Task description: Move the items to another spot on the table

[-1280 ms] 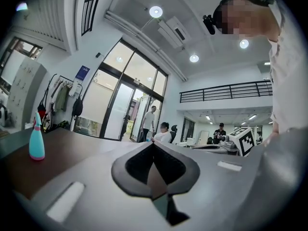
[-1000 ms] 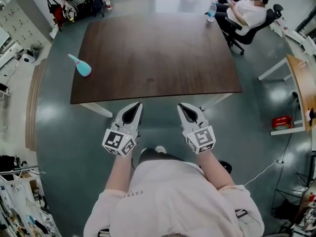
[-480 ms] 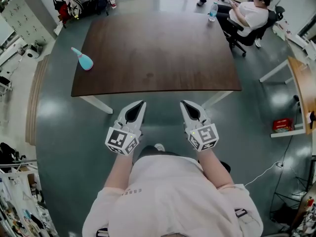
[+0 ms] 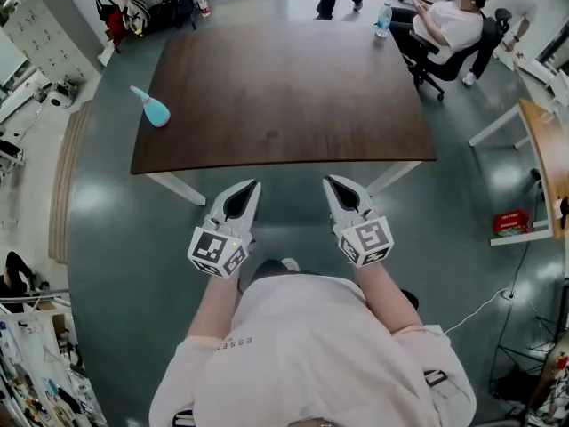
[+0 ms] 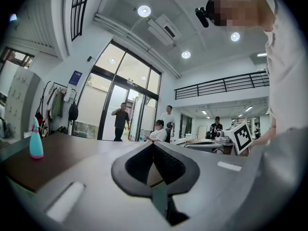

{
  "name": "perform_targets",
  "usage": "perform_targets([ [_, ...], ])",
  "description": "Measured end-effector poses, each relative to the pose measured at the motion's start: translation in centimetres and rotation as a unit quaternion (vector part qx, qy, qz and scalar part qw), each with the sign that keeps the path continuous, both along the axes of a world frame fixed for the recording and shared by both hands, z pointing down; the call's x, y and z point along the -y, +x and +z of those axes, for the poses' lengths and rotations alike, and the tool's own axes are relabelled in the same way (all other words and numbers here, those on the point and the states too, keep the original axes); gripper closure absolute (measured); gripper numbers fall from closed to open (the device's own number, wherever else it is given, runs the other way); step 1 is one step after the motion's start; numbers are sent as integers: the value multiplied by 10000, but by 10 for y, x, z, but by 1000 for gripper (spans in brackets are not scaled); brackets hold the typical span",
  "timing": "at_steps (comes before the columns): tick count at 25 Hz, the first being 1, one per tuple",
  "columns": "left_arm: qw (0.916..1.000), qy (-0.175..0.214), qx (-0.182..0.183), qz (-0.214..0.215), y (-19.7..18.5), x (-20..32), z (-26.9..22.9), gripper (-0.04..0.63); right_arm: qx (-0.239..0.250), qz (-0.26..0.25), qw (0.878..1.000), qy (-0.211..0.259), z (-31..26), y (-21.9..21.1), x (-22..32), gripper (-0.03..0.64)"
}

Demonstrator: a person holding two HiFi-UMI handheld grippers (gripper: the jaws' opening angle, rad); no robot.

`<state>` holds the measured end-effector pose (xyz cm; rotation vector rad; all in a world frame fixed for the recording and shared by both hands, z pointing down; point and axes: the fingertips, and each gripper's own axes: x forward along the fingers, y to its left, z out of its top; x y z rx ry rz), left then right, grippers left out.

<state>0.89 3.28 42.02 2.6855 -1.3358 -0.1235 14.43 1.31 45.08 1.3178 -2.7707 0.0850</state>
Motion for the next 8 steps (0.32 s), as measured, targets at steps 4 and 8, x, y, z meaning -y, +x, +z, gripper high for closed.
perform_targets([
  [4,10000,-38,-41,-67,-8,1,4,588,-26,-40,10000,32,4,-5,-2,626],
  [8,9999,-46,-43,-94,-13,1,5,588,-58,-82,9999,16,5,-9,-3,626],
])
